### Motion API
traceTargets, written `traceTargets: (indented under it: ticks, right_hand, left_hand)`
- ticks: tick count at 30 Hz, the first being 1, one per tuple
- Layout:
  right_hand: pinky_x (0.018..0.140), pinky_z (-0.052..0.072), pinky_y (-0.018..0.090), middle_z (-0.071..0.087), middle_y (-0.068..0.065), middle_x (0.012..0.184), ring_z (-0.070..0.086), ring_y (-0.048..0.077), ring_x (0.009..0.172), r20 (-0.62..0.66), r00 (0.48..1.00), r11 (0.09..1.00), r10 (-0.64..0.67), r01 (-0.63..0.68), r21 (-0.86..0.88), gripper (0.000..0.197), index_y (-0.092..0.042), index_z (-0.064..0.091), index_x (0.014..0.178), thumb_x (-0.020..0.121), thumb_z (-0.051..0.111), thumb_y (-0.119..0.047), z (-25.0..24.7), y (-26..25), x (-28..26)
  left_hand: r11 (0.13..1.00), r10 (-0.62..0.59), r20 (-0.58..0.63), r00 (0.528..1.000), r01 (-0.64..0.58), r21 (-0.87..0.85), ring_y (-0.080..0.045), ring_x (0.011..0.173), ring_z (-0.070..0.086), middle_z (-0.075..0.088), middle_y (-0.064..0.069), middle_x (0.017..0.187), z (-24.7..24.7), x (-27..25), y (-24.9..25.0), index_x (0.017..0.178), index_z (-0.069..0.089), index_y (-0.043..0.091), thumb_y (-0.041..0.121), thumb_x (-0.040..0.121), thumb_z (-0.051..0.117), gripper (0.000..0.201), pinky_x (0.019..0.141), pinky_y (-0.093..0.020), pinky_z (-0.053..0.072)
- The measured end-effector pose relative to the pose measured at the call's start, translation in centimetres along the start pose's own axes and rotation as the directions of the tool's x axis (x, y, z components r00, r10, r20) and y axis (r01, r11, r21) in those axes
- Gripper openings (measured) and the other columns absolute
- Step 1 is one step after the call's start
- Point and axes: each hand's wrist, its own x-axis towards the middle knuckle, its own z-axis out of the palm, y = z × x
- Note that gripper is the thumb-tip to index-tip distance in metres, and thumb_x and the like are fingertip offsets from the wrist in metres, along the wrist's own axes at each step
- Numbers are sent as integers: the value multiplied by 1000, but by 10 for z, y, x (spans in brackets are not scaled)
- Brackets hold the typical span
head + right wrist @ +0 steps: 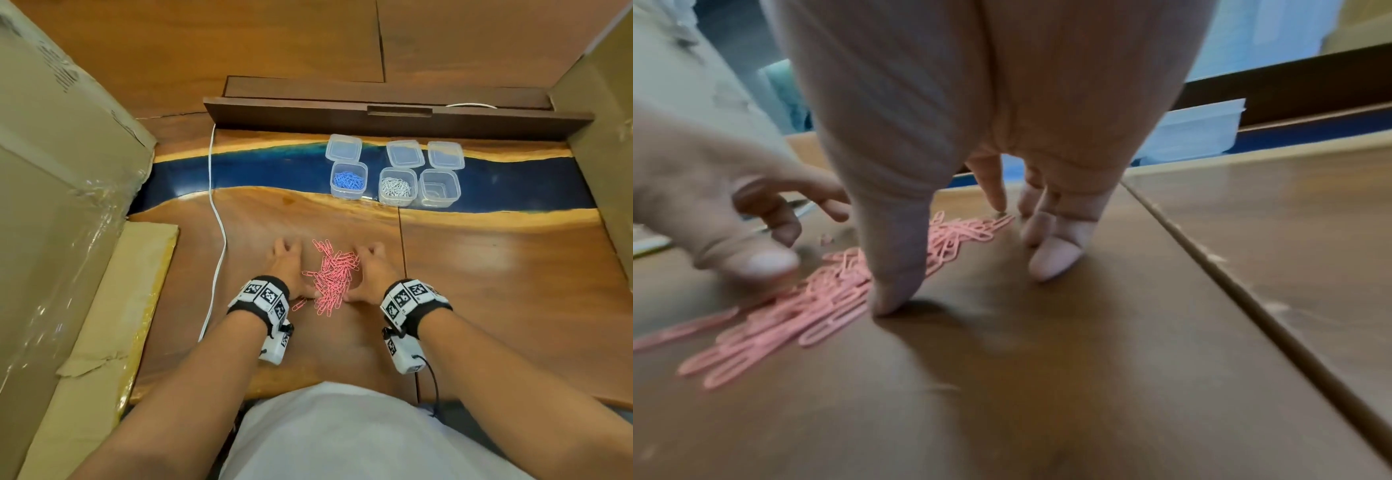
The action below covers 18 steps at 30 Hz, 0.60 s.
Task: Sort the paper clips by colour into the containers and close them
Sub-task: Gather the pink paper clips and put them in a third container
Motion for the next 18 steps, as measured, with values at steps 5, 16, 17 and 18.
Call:
traceTargets:
  ticks: [5,16,17,18]
  right_hand:
    - [105,42,32,32,6,143,47,24,124,37,990,988,-138,135,80,96,-14,32,147,69,85,-29,10,-14,3]
    - [102,45,37,26,3,146,42,25,126,124,977,974,-176,191,-123,114,-15,21,149,60,87,-41,7,-10,-4]
    - [101,47,38,26,4,147,45,25,125,111,977,977,-179,190,-94,111,-15,22,149,62,87,-38,10,-13,-3]
    - [99,48,39,27,5,147,48,26,122,96,979,981,-182,188,-56,106,-15,24,149,65,86,-35,11,-15,-1]
  left_hand:
    - [997,39,22,999,-37,-69,-27,128,37,31,-7,134,8,1,6,142,32,11,42,63,86,100,108,-41,37]
    - [987,13,-3,1000,-13,158,-28,128,31,31,-9,139,-5,-4,-16,146,25,15,59,60,80,111,106,-42,35]
    - [991,64,46,997,-69,110,-27,130,29,31,-9,140,2,-6,-11,148,23,14,55,60,82,114,109,-42,33]
    - [990,109,86,990,-116,76,-26,131,28,31,-8,141,9,-8,-7,149,21,14,51,59,84,116,111,-42,32]
